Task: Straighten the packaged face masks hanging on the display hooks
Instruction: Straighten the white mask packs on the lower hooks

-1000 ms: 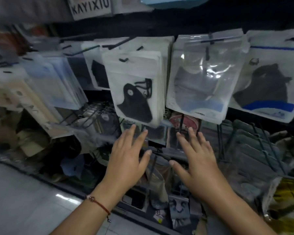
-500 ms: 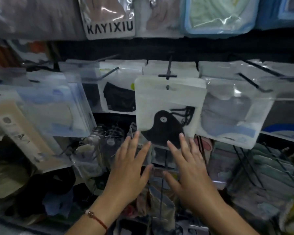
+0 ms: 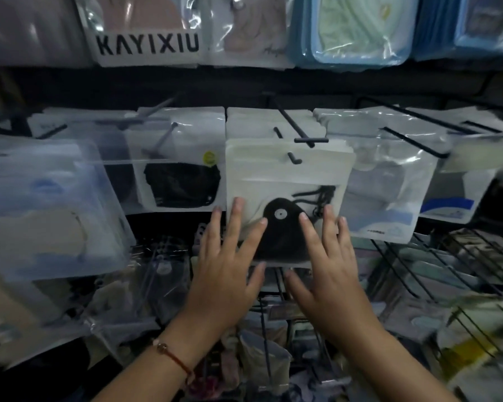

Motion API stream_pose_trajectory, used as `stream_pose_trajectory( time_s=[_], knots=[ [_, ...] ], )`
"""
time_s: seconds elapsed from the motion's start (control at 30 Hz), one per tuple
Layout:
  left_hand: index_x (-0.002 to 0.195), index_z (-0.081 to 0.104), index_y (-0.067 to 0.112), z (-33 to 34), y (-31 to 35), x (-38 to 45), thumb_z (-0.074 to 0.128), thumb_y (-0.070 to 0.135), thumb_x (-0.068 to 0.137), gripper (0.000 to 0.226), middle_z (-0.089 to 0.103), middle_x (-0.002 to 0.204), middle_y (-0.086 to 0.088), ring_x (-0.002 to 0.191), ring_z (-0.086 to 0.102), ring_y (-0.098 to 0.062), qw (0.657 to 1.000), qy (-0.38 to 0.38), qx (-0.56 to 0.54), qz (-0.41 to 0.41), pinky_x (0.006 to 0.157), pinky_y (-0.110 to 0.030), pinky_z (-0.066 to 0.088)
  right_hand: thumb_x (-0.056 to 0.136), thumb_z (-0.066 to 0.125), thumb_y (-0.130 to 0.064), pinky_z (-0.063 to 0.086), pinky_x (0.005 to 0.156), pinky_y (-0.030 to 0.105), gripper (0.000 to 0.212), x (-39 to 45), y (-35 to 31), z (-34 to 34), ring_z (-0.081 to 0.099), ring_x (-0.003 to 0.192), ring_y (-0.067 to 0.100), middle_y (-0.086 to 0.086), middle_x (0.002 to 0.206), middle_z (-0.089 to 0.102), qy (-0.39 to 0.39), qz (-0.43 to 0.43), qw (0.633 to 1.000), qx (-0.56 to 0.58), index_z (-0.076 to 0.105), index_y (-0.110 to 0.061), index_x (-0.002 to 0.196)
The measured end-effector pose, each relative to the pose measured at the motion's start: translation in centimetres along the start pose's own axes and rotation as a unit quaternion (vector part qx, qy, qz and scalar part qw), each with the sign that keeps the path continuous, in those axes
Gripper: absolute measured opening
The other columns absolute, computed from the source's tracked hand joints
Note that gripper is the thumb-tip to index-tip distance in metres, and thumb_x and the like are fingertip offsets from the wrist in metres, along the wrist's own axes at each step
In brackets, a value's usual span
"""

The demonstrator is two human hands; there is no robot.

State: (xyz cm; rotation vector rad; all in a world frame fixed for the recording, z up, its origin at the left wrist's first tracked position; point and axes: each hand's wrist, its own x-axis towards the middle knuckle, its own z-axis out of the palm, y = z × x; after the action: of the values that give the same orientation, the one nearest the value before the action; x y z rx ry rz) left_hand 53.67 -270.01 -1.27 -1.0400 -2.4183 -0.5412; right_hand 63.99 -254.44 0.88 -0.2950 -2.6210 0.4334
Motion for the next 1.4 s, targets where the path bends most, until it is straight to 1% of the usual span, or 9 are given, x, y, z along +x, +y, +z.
stream_pose_trajectory(
  time_s=[0.2,0.47,0.57,0.67,0.83,0.93,1.07,1.2,1.4],
  knots=[
    [0.159,0.013,0.034,0.8,-0.2,1.3,0.062,0.036,0.093,0.082,-0.01,0.167,-0.006,0.154,-0.003,-0.034,1.0,0.018,-0.023,0.0,0.115,-0.061,0.029,0.09,0.057,-0.048,0.008,0.12,0.051,0.091,1.5,0.7,0.8,-0.025,0.147,0.021,-0.011,0.158,-0.031,0.01,0.0,1.0,-0.013,-0.01,-0.042,0.153],
    [0.158,0.0,0.039,1.7,-0.9,5.8,0.05,0.047,0.098,0.079,-0.032,0.161,0.009,0.153,-0.015,-0.027,0.997,-0.014,-0.036,-0.065,0.123,-0.051,0.016,0.091,0.057,-0.046,0.004,0.119,0.046,0.088,6.6,1.9,1.2,-0.019,0.148,0.025,-0.018,0.156,-0.028,0.001,0.009,1.0,0.01,-0.003,-0.038,0.154],
    [0.157,0.005,0.04,1.8,-0.8,6.9,0.053,0.045,0.097,0.077,-0.037,0.158,0.013,0.153,-0.012,-0.024,0.992,-0.012,-0.09,-0.084,0.122,-0.048,0.022,0.091,0.062,-0.034,0.016,0.121,0.046,0.077,8.0,2.2,1.4,-0.003,0.15,0.015,-0.023,0.159,-0.009,0.024,0.017,0.988,0.15,0.016,-0.039,0.153],
    [0.155,0.008,0.047,1.8,-0.3,6.8,0.059,0.042,0.096,0.079,-0.043,0.154,0.013,0.154,-0.001,-0.022,0.979,0.01,-0.171,-0.114,0.112,-0.028,0.025,0.091,0.065,-0.022,0.024,0.12,0.041,0.075,8.1,2.7,1.5,0.009,0.146,-0.005,-0.023,0.16,0.008,0.093,0.036,0.951,0.292,0.025,-0.041,0.151],
    [0.152,-0.003,0.051,2.6,0.0,7.2,0.062,0.032,0.096,0.088,-0.013,0.163,0.023,0.143,-0.004,0.012,0.914,0.055,-0.359,-0.182,0.111,-0.015,0.006,0.091,0.066,-0.024,0.019,0.119,0.029,0.093,8.7,2.5,2.0,0.005,0.14,-0.015,-0.045,0.146,0.001,0.054,0.069,0.921,0.381,0.0,-0.049,0.151],
    [0.152,-0.002,0.051,3.3,0.3,7.5,0.063,0.028,0.095,0.09,-0.001,0.159,0.029,0.139,0.0,0.022,0.906,0.081,-0.372,-0.185,0.108,-0.007,0.008,0.089,0.067,-0.022,0.017,0.114,0.021,0.096,9.5,2.0,2.3,0.005,0.138,-0.018,-0.039,0.15,0.004,0.079,0.068,0.919,0.381,-0.002,-0.048,0.151],
    [0.153,-0.001,0.052,3.0,0.8,6.8,0.063,0.032,0.095,0.089,-0.004,0.162,0.022,0.149,0.007,0.0,0.924,0.073,-0.327,-0.183,0.112,-0.018,0.017,0.089,0.067,-0.026,0.011,0.118,0.025,0.1,9.2,2.3,1.7,-0.003,0.146,-0.003,-0.019,0.161,-0.009,0.064,0.065,0.957,0.274,-0.008,-0.036,0.154],
    [0.156,0.008,0.043,1.8,0.3,7.3,0.067,0.039,0.09,0.089,-0.022,0.164,0.001,0.153,-0.008,-0.024,0.981,0.086,-0.119,-0.129,0.121,-0.042,0.021,0.087,0.067,-0.028,0.003,0.12,0.042,0.105,9.5,2.4,0.6,-0.019,0.149,0.022,-0.003,0.156,-0.034,0.096,0.002,0.995,0.039,-0.014,-0.027,0.154],
    [0.159,0.0,0.028,-0.3,-1.4,11.6,0.067,0.054,0.085,0.103,-0.029,0.162,-0.011,0.15,-0.02,-0.038,0.995,0.032,0.086,-0.031,0.122,-0.058,0.004,0.078,0.073,-0.024,0.008,0.121,0.052,0.105,13.3,2.6,-1.3,-0.01,0.148,0.037,0.011,0.161,-0.019,0.046,-0.023,0.997,-0.059,0.002,-0.021,0.155]
  ],
)
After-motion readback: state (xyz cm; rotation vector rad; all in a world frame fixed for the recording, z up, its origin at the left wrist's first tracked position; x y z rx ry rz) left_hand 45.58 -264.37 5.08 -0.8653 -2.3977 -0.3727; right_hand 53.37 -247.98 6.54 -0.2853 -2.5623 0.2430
